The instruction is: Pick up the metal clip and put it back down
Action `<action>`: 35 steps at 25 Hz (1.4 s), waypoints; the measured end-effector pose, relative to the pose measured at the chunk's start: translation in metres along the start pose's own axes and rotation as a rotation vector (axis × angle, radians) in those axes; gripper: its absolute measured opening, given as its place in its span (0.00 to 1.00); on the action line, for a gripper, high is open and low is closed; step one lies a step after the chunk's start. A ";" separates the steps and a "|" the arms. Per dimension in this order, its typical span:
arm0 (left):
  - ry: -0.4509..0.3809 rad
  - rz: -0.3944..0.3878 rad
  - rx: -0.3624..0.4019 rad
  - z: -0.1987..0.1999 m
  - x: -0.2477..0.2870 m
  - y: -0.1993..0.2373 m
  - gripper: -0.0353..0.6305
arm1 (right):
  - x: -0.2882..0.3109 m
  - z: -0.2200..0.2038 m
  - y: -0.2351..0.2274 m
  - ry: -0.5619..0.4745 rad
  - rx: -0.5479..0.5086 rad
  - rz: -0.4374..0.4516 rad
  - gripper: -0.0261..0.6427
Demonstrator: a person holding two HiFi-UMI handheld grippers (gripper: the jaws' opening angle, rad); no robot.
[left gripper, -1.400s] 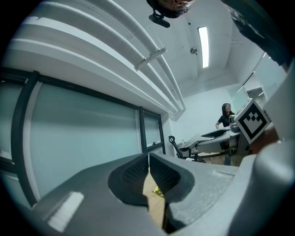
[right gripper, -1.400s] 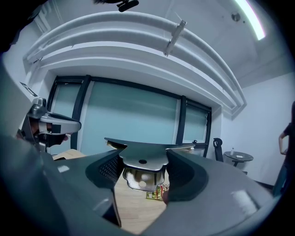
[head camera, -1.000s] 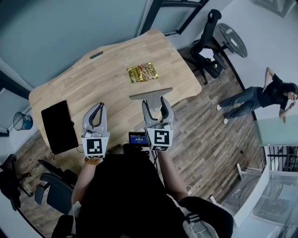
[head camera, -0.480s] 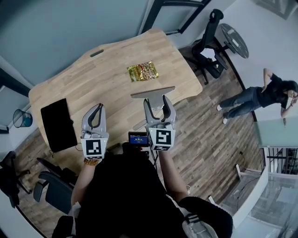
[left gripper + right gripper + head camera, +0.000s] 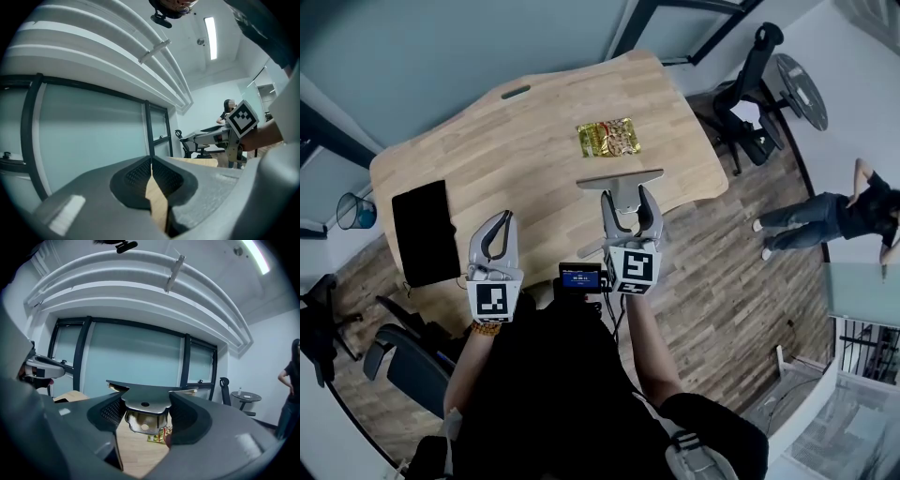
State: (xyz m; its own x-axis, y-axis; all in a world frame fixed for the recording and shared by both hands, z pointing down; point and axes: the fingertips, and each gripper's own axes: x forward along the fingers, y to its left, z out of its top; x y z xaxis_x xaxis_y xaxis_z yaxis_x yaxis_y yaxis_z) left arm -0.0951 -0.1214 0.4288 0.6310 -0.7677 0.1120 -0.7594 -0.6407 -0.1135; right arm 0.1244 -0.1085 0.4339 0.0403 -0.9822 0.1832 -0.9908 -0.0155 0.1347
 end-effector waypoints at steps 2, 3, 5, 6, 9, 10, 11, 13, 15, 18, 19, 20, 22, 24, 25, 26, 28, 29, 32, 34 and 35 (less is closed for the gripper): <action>0.018 0.013 0.004 -0.005 -0.003 0.000 0.06 | 0.008 -0.007 0.001 0.008 0.000 0.016 0.50; 0.019 0.018 0.004 -0.005 -0.004 0.000 0.06 | 0.012 -0.011 0.001 0.013 0.001 0.025 0.50; 0.027 0.033 0.002 -0.006 -0.008 -0.001 0.06 | 0.019 -0.019 0.003 0.025 0.003 0.044 0.50; 0.042 0.042 0.002 -0.010 -0.010 -0.001 0.06 | 0.023 -0.024 0.004 0.032 0.003 0.054 0.50; 0.046 0.066 -0.003 -0.011 -0.014 -0.002 0.06 | 0.034 -0.043 0.007 0.062 0.006 0.085 0.50; 0.041 0.072 0.001 -0.010 -0.015 -0.003 0.06 | 0.037 -0.050 0.008 0.073 0.007 0.095 0.50; 0.043 0.078 0.008 -0.011 -0.016 -0.003 0.06 | 0.040 -0.058 0.008 0.084 0.007 0.104 0.50; 0.059 0.090 0.016 -0.015 -0.020 -0.004 0.06 | 0.046 -0.071 0.010 0.105 0.007 0.123 0.50; 0.076 0.107 0.009 -0.020 -0.024 -0.004 0.06 | 0.052 -0.084 0.012 0.126 0.008 0.139 0.50; 0.106 0.137 -0.018 -0.027 -0.031 -0.003 0.06 | 0.061 -0.105 0.014 0.158 0.011 0.161 0.50; 0.116 0.144 -0.016 -0.030 -0.033 -0.003 0.06 | 0.064 -0.110 0.016 0.167 0.015 0.168 0.50; 0.125 0.149 -0.009 -0.032 -0.034 -0.003 0.06 | 0.066 -0.115 0.017 0.174 0.019 0.174 0.50; 0.128 0.156 -0.005 -0.032 -0.035 -0.005 0.06 | 0.069 -0.122 0.017 0.187 0.020 0.183 0.50; 0.123 0.162 -0.017 -0.030 -0.034 -0.008 0.06 | 0.071 -0.130 0.018 0.199 0.017 0.189 0.50; 0.126 0.164 -0.019 -0.031 -0.035 -0.009 0.06 | 0.073 -0.135 0.018 0.207 0.016 0.193 0.50; 0.129 0.165 -0.015 -0.032 -0.035 -0.009 0.06 | 0.075 -0.140 0.019 0.215 0.016 0.197 0.50; 0.126 0.172 -0.012 -0.032 -0.035 -0.011 0.06 | 0.079 -0.151 0.020 0.235 0.014 0.204 0.50; 0.125 0.174 -0.017 -0.032 -0.034 -0.011 0.06 | 0.080 -0.157 0.019 0.246 0.011 0.206 0.50; 0.119 0.186 -0.044 -0.032 -0.034 -0.008 0.06 | 0.085 -0.173 0.023 0.269 0.010 0.215 0.50; 0.104 0.189 -0.042 -0.027 -0.033 -0.009 0.06 | 0.087 -0.182 0.027 0.286 0.010 0.226 0.50; 0.099 0.191 -0.044 -0.025 -0.032 -0.011 0.06 | 0.086 -0.188 0.026 0.299 0.006 0.230 0.50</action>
State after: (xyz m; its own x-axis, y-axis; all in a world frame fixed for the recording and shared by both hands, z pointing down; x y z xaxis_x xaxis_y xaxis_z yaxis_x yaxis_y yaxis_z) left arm -0.1107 -0.0891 0.4516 0.4584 -0.8685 0.1888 -0.8710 -0.4812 -0.0987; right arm 0.1260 -0.1581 0.6366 -0.1479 -0.8625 0.4840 -0.9790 0.1970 0.0519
